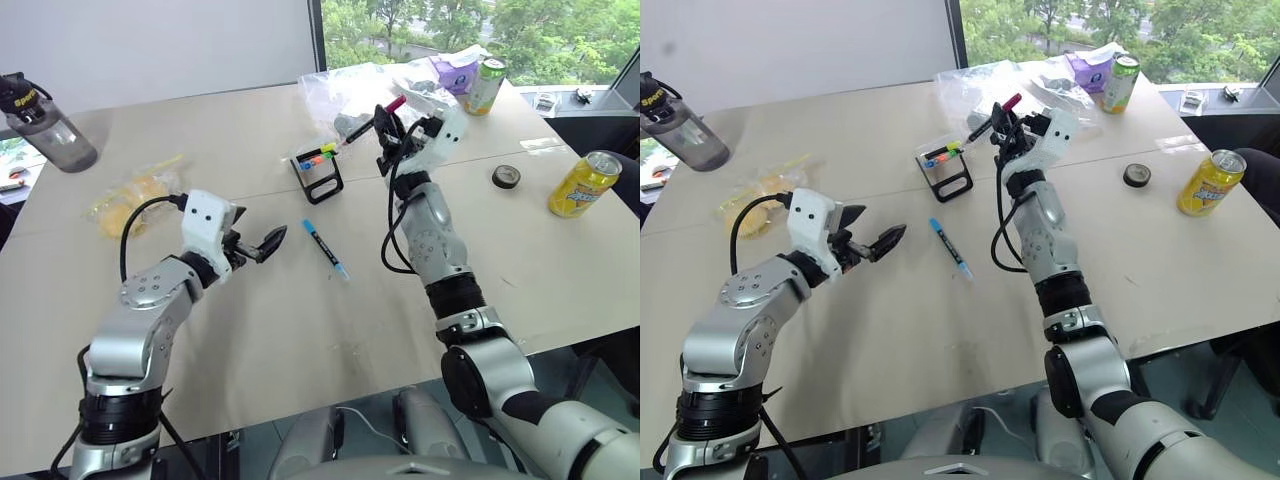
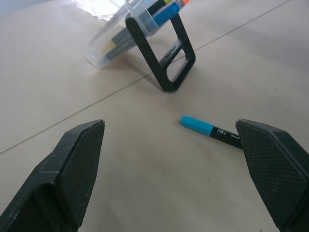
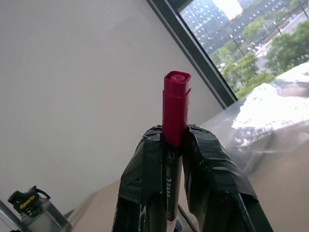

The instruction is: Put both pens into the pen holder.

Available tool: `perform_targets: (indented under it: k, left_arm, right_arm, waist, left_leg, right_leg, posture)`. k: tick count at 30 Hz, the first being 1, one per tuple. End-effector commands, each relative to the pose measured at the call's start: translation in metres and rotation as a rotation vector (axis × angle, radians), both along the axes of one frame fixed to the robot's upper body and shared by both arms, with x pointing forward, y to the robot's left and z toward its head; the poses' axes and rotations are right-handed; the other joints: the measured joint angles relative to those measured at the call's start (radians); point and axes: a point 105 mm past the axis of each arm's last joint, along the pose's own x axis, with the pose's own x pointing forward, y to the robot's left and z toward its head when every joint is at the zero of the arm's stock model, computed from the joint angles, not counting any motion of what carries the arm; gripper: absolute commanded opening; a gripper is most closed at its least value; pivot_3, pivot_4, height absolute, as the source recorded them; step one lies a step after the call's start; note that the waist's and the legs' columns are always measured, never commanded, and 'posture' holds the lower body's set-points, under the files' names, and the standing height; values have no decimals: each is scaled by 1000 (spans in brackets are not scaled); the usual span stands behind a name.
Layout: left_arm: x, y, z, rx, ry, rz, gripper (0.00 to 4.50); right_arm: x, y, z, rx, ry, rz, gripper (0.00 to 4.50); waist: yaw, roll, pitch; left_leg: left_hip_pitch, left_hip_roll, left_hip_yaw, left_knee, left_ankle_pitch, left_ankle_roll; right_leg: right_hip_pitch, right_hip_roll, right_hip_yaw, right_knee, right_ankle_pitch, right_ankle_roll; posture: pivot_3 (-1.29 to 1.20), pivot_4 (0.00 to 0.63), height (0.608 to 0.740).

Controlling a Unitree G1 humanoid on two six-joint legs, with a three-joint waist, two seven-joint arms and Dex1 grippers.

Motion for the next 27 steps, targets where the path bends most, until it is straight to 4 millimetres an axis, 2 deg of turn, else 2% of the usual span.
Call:
perform_targets:
  k: [1,5,10,14,18,27]
  left_arm:
    - [-6,1,13,22,-61,5,4463]
    - [-8,2,13,24,-63,10,4463]
    - [-8,2,15,28,-67,15,4463]
    - [-7,1,14,38,-67,9,4463]
    - [-5,-1,16,37,-76,8,4463]
    - [-3,-2,19,36,-97,15,4463]
  right_arm:
    - [-33,91,43,218,-1,253,63]
    - [-34,99,45,242,17,285,63]
    - [-40,100,55,286,-13,326,63]
    - [-55,110,70,299,-65,426,63]
    - [-65,120,73,251,-90,477,63]
    - [-59,129,76,211,-86,434,63]
  waist:
    - [0,0,0]
    - [1,0,0]
    - [0,0,0]
    - [-1,0,0]
    - [0,0,0]
    - [0,0,0]
  left_leg:
    - [0,0,0,0,0,0]
    - [0,0,0,0,0,0]
    - [0,0,0,0,0,0]
    - [0,0,0,0,0,0]
    - [0,0,0,0,0,0]
    - [0,0,0,0,0,0]
  right_leg:
    - [0,0,0,0,0,0]
    - [0,0,0,0,0,0]
    - [0,0,0,0,0,0]
    - [0,0,0,0,0,0]
    - [0,0,0,0,0,0]
    - [0,0,0,0,0,0]
  posture:
    - [0,150,740]
    - [0,150,740]
    - [0,150,740]
    - [0,150,740]
    - [0,150,740]
    - [0,150,740]
